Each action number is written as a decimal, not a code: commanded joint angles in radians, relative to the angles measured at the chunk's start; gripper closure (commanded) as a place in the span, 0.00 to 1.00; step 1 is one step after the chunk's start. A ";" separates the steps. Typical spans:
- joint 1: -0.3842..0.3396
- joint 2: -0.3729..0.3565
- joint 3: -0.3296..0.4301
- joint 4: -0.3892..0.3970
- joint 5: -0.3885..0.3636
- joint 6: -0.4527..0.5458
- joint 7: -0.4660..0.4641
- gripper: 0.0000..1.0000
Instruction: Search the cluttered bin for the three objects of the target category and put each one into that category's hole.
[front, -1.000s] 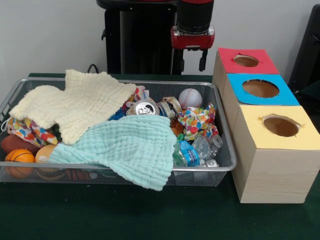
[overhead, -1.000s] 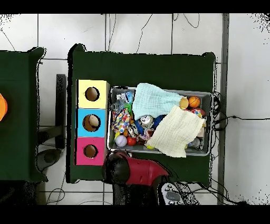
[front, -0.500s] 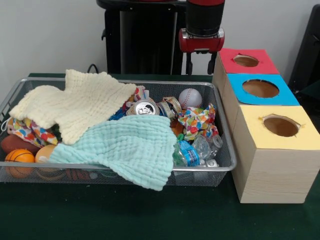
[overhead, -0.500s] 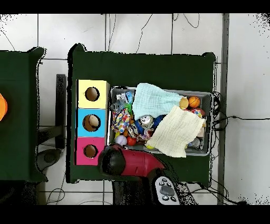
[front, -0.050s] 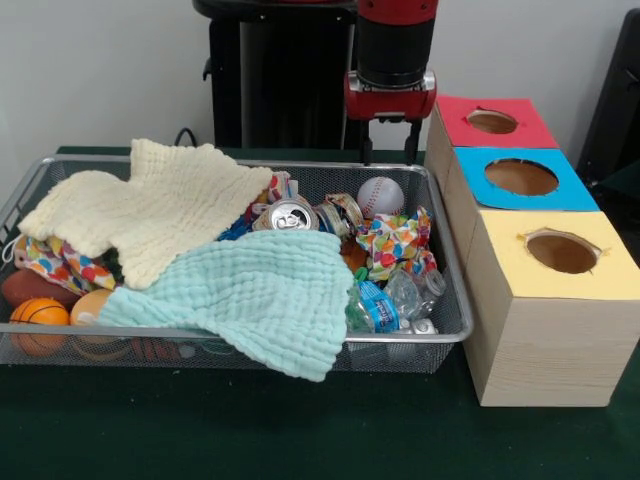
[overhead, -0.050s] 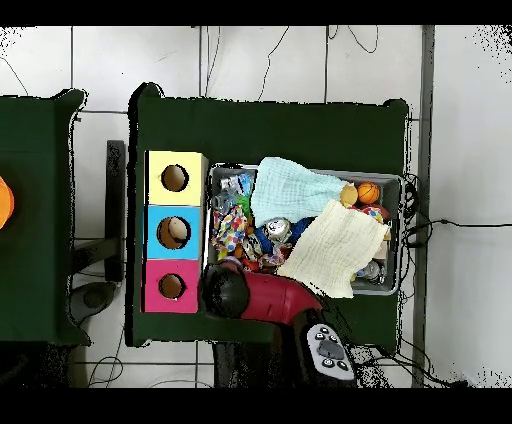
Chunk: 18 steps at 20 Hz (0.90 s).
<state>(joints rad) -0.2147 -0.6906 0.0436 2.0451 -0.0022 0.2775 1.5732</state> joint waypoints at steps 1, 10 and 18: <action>-0.018 0.051 0.054 -0.143 0.038 0.108 0.122 0.00; -0.017 0.052 0.066 -0.195 0.040 0.203 0.106 0.00; -0.007 0.064 0.055 -0.213 0.043 0.198 0.138 0.00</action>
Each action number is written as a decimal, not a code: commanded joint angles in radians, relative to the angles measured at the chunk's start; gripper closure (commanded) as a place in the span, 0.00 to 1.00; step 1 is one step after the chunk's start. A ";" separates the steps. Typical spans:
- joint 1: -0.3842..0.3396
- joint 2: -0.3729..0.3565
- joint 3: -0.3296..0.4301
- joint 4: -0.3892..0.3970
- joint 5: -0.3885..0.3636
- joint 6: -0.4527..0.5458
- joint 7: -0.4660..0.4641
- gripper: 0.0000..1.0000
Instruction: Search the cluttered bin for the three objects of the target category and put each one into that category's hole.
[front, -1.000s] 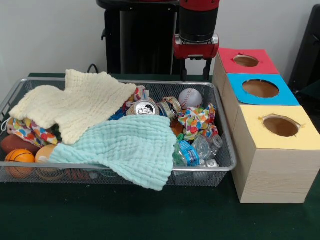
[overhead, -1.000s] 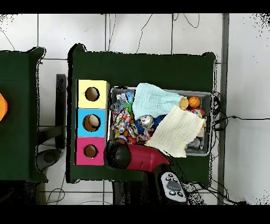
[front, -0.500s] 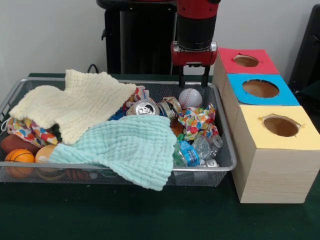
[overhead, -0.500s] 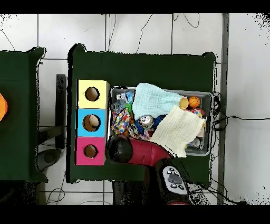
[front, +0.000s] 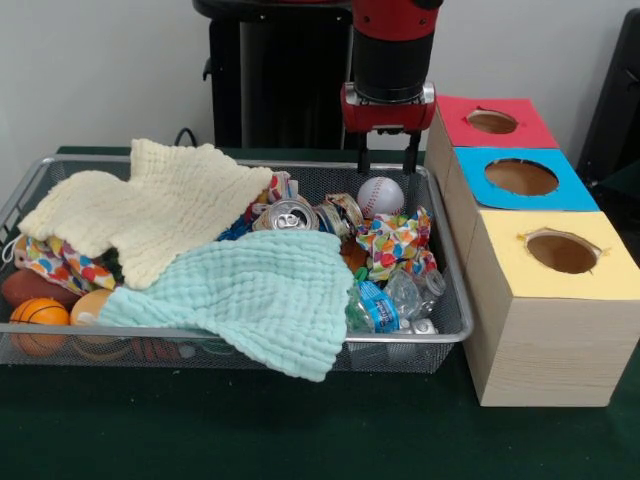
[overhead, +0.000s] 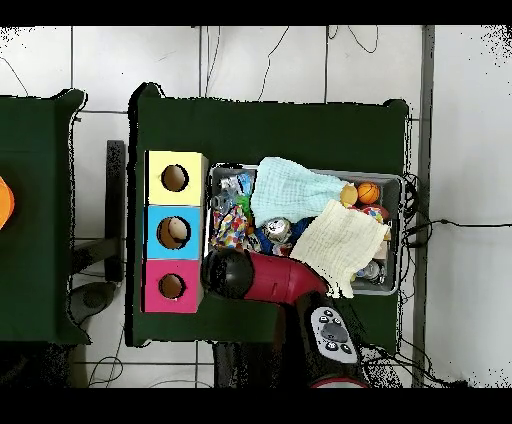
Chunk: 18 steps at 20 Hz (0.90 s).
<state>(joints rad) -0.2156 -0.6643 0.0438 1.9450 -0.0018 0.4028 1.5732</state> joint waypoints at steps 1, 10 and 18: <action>-0.009 0.046 0.057 -0.117 0.041 0.066 0.136 0.00; -0.020 0.099 0.059 -0.199 0.034 0.090 0.113 0.00; -0.026 0.125 0.054 -0.243 0.028 0.103 0.106 0.00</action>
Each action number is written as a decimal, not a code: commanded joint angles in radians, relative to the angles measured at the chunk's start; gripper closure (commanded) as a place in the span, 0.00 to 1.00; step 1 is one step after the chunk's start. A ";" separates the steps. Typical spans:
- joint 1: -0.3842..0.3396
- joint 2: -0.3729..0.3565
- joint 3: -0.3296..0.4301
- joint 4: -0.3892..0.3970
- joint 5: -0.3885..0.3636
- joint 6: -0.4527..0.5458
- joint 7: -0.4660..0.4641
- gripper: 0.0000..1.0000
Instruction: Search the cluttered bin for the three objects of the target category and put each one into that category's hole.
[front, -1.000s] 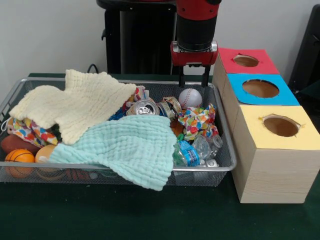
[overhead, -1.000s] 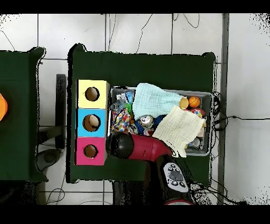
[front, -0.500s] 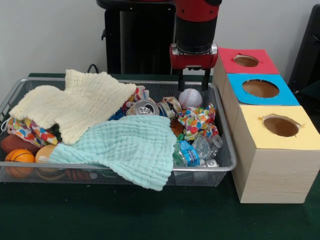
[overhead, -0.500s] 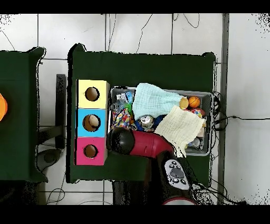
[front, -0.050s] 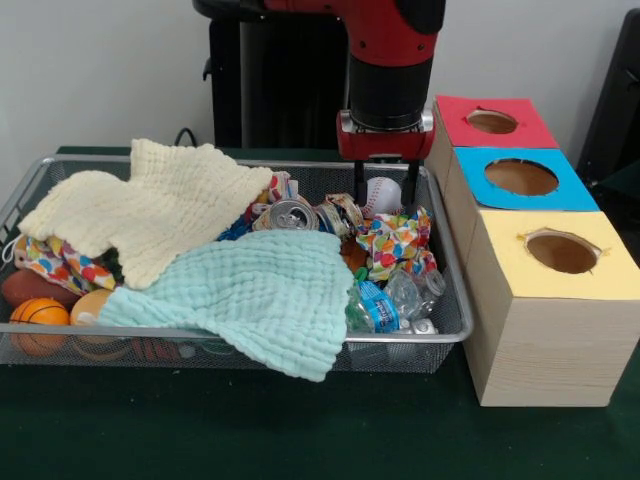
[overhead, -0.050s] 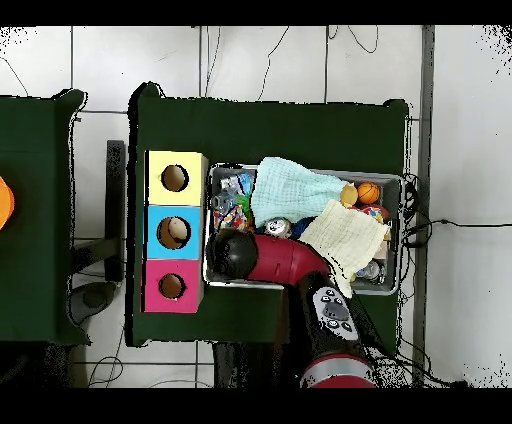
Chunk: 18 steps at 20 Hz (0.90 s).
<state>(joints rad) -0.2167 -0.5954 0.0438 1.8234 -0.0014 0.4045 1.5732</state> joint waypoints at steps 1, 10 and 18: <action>-0.031 0.062 0.056 -0.128 0.026 0.102 0.100 0.00; -0.001 0.112 0.054 -0.194 0.035 0.096 0.126 0.00; 0.015 0.119 0.050 -0.204 0.045 0.099 0.146 0.00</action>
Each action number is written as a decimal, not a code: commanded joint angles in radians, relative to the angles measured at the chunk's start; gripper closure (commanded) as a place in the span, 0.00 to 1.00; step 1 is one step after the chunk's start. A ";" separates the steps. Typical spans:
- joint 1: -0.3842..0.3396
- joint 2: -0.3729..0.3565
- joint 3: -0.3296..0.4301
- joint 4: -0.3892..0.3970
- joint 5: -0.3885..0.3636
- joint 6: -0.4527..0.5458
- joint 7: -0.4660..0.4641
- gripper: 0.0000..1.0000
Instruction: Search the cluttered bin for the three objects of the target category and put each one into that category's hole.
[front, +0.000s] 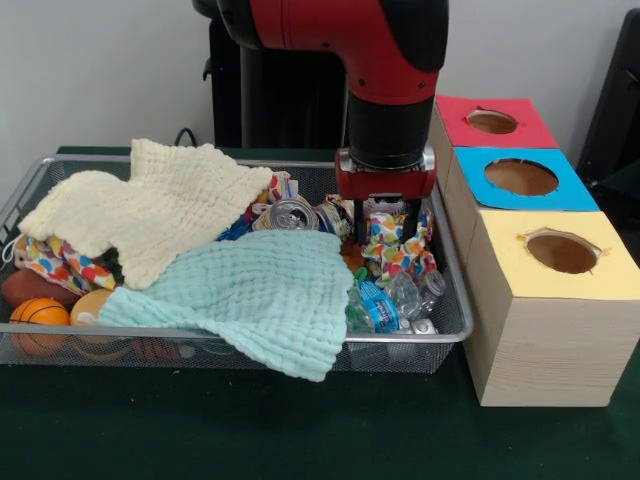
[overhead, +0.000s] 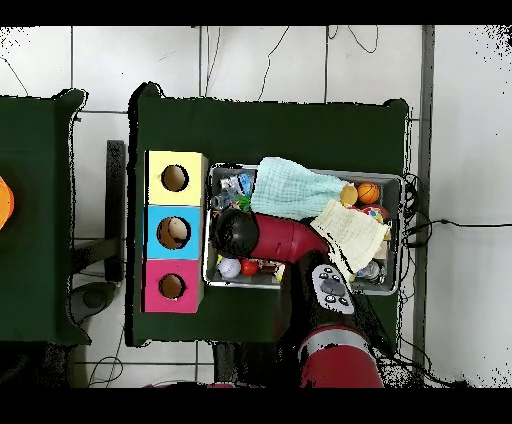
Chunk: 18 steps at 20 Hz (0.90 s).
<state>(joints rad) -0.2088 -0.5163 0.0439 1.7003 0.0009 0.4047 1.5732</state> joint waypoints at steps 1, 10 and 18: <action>0.008 0.045 0.050 -0.086 0.044 0.097 0.146 0.00; 0.025 0.075 0.051 -0.098 0.057 0.076 0.165 0.00; 0.033 0.066 0.055 -0.070 0.072 0.071 0.180 0.00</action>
<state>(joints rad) -0.1763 -0.4759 0.0439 1.6623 0.0185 0.4047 1.5732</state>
